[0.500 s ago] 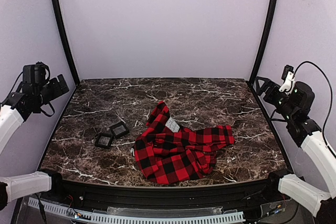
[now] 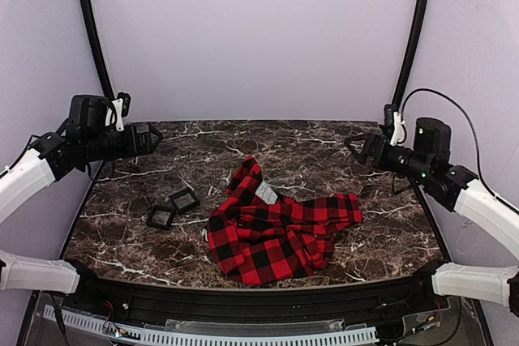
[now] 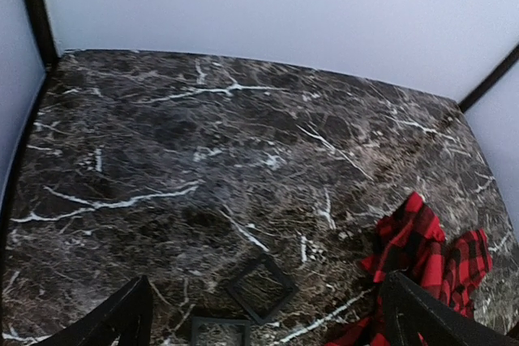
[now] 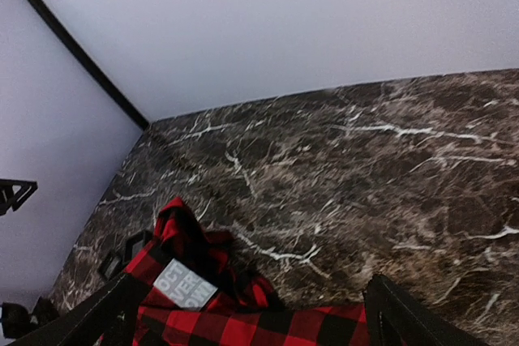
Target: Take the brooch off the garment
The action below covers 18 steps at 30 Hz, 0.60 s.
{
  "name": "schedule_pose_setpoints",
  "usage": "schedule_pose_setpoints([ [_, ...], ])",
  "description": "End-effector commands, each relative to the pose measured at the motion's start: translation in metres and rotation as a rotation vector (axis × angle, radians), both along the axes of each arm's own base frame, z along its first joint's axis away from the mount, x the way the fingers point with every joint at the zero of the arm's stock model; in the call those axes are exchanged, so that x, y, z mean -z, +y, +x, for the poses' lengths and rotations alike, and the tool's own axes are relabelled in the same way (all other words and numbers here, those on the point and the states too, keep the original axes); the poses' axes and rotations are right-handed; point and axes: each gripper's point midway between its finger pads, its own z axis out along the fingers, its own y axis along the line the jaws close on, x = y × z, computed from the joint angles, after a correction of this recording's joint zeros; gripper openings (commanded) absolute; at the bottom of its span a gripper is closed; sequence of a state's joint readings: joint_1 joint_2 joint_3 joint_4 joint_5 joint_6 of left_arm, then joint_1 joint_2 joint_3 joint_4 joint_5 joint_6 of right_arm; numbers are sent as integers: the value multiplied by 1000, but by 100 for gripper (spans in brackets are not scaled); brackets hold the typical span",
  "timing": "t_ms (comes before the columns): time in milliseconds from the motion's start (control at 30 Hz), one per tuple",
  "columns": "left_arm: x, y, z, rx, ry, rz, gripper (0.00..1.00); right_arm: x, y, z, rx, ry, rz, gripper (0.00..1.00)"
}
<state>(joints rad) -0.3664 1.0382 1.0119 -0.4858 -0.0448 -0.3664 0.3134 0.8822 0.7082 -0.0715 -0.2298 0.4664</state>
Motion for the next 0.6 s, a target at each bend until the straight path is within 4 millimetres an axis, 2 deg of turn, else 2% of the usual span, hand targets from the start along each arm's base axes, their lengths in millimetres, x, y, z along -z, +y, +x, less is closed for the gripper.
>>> schedule_pose_setpoints([
  [0,6,-71,-15,250,20,-115,100,38,61,-18,-182,135,40,95],
  [100,22,-121,-26,383,43,-185,100,64,91,-27,-252,184,53,93],
  [233,47,-172,-36,484,110,-212,100,96,124,-32,-301,255,13,90],
  [267,51,-179,-37,496,123,-211,100,102,132,-32,-308,266,-9,89],
  [333,74,-206,-42,543,172,-181,100,112,146,-31,-318,280,-46,88],
  [367,71,-215,-41,556,167,-181,100,116,152,-29,-328,284,-56,87],
  [400,84,-225,-44,577,192,-157,100,119,160,-28,-344,282,-67,86],
  [433,83,-231,-41,580,182,-145,100,123,167,-28,-360,281,-75,86],
  [467,96,-237,-43,583,211,-116,100,127,171,-25,-365,280,-82,85],
  [500,94,-240,-38,573,195,-99,100,132,174,-21,-359,290,-92,83],
  [567,103,-243,-30,549,202,-56,100,145,173,-13,-319,325,-119,80],
])
